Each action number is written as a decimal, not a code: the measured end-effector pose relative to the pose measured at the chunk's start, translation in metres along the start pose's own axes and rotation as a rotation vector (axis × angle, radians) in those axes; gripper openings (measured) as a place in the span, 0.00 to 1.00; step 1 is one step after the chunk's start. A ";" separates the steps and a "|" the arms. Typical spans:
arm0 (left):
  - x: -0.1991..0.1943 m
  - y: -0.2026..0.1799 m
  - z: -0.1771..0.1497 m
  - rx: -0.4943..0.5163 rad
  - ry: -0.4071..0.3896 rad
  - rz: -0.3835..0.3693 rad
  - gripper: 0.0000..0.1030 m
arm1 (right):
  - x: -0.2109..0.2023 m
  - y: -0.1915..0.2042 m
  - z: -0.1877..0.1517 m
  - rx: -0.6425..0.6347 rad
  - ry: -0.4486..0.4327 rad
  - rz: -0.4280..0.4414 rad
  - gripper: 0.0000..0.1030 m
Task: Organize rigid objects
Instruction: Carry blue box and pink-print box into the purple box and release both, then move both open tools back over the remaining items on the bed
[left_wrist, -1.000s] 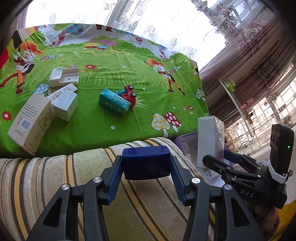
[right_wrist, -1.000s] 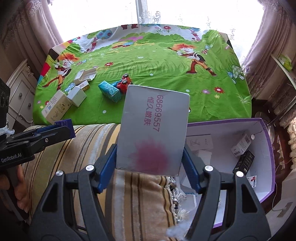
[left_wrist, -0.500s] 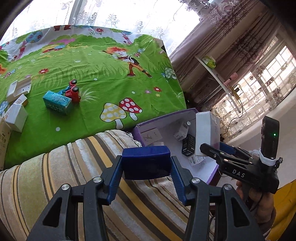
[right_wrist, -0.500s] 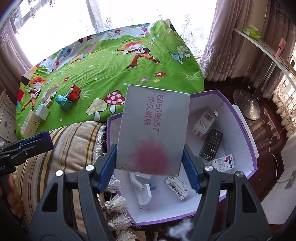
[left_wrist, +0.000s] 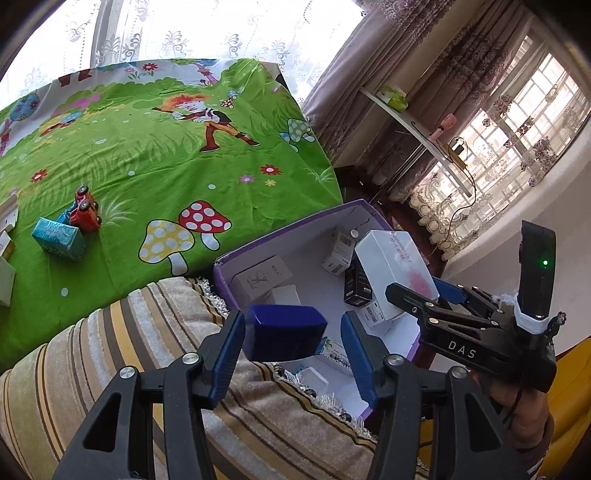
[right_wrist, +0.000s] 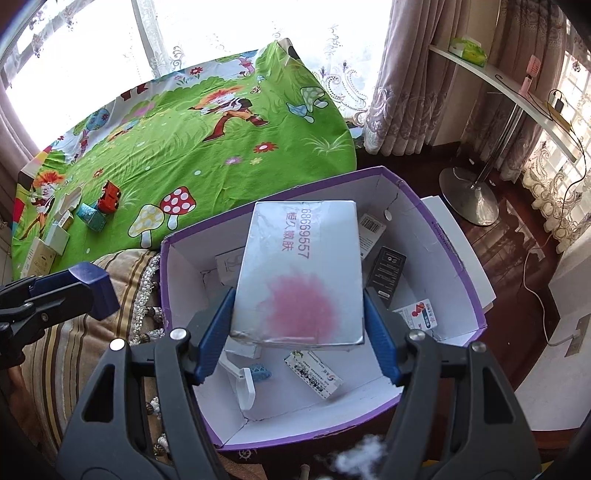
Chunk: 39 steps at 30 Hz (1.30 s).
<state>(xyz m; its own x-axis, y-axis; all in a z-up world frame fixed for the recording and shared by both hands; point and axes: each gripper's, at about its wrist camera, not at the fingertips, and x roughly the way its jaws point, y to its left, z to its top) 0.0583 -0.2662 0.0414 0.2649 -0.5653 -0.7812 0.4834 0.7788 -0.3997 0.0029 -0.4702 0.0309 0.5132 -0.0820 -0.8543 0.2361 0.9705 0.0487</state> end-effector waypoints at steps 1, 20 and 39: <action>0.001 0.000 0.001 0.002 0.000 0.005 0.59 | 0.001 -0.001 0.000 0.004 -0.002 0.001 0.69; -0.061 -0.027 0.001 0.222 -0.362 0.349 0.83 | -0.032 -0.003 0.016 0.039 -0.150 -0.135 0.92; -0.101 0.063 -0.022 0.036 -0.298 0.302 0.83 | -0.033 0.064 0.017 -0.120 -0.158 0.029 0.92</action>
<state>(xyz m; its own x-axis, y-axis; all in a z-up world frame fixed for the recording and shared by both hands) 0.0440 -0.1538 0.0849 0.6263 -0.3712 -0.6855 0.3744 0.9145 -0.1532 0.0152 -0.4095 0.0709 0.6434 -0.0788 -0.7615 0.1243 0.9922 0.0023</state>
